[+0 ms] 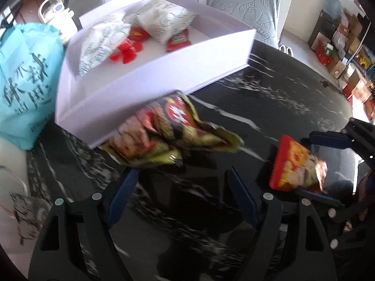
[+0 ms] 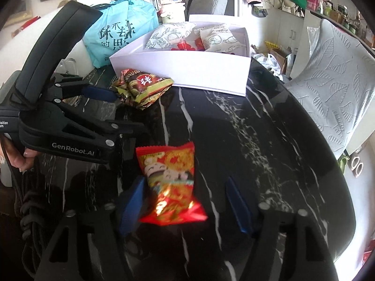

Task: Organize objects
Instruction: 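Grasp the red cartoon snack packet with the right tool while the left tool grasps the brown cereal bag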

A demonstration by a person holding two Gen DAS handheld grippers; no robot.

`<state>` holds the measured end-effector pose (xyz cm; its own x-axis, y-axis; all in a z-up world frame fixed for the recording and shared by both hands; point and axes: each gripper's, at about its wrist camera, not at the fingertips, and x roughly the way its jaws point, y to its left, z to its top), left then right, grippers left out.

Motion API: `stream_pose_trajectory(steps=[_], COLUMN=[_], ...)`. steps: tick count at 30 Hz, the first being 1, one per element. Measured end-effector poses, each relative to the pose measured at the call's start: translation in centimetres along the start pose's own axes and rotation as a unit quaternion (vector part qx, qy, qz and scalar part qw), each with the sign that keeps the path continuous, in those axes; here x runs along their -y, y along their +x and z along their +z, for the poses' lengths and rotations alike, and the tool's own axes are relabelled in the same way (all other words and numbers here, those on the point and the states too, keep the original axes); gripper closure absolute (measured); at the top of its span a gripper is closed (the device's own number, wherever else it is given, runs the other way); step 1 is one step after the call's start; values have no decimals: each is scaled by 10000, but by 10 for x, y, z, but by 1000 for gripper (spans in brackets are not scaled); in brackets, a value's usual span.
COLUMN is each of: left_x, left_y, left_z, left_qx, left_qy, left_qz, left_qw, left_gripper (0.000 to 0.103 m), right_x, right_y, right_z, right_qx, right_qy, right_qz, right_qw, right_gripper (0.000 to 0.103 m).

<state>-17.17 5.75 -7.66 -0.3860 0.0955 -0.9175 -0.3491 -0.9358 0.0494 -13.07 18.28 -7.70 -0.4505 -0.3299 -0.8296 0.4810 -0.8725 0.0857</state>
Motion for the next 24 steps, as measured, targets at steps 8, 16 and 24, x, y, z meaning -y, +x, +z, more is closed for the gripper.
stream_pose_trajectory(steps=[8, 16, 24], left_x=[20, 16, -12], left_y=[-4, -18, -20], left_z=[-10, -17, 5], left_qx=[-147, 302, 809], left_qy=[-81, -476, -879], left_qz=[116, 313, 389], left_qw=[9998, 9979, 9921], left_gripper=[27, 28, 24], right_x=[15, 19, 21], right_y=[-14, -18, -9], right_z=[-15, -20, -7], right_qx=[104, 218, 278], right_qy=[99, 62, 58], right_qz=[65, 85, 219], right_qw=[9999, 9997, 9994], right_gripper=[54, 54, 51])
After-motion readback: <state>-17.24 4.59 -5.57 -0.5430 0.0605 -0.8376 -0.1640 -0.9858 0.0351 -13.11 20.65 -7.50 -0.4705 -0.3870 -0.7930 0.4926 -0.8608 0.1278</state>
